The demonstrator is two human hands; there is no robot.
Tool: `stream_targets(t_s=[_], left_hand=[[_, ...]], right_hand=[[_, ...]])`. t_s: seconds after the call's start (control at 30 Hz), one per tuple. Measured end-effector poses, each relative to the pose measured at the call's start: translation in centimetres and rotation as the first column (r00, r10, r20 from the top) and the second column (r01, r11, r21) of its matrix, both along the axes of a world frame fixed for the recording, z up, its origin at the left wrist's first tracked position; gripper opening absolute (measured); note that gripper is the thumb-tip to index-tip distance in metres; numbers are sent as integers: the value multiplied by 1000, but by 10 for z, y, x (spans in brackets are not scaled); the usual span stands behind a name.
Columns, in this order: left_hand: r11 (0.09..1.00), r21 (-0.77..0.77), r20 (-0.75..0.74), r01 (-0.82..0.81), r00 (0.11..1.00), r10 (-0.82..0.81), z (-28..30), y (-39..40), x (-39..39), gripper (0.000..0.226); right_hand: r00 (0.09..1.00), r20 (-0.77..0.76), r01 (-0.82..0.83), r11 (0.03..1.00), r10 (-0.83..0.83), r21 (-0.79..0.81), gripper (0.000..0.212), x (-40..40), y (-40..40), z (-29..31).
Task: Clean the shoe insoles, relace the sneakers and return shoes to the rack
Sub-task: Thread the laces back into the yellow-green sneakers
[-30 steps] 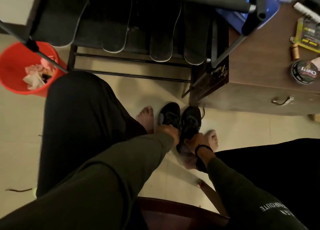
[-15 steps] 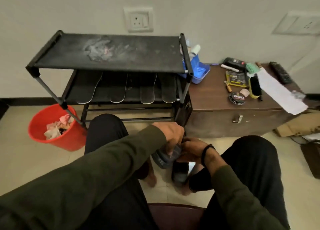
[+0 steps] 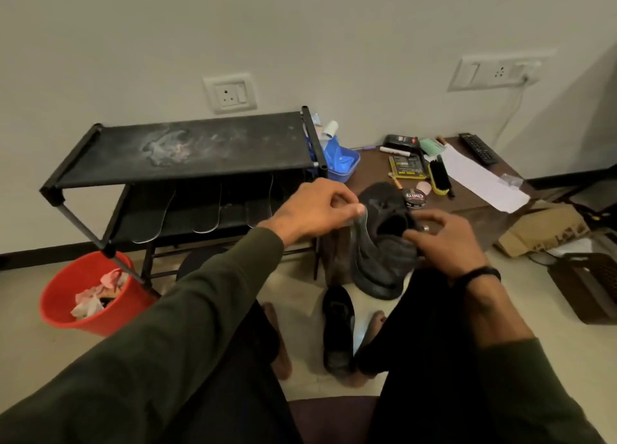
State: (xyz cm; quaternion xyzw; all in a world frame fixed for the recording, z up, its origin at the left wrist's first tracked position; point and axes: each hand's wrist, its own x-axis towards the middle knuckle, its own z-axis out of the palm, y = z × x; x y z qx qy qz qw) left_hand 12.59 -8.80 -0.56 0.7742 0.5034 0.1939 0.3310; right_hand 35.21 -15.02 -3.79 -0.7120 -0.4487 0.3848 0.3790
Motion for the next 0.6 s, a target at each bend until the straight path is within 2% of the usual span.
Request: stream_targets(t_s=[0.1, 0.23, 0.5, 0.6], left_hand=[[998, -61, 13, -25, 1000, 26, -19, 5, 14, 39], [999, -36, -6, -26, 1000, 26, -50, 18, 35, 48], [998, -16, -89, -60, 994, 58, -110, 84, 73, 49], [994, 42, -50, -98, 994, 100, -128, 115, 83, 41]], right_hand=[[997, 41, 63, 998, -64, 31, 39, 8, 16, -9], [989, 114, 88, 995, -92, 42, 53, 4, 47, -32], [977, 186, 106, 994, -105, 5, 37, 5, 101, -79], [974, 215, 72, 997, -71, 6, 35, 18, 134, -90]])
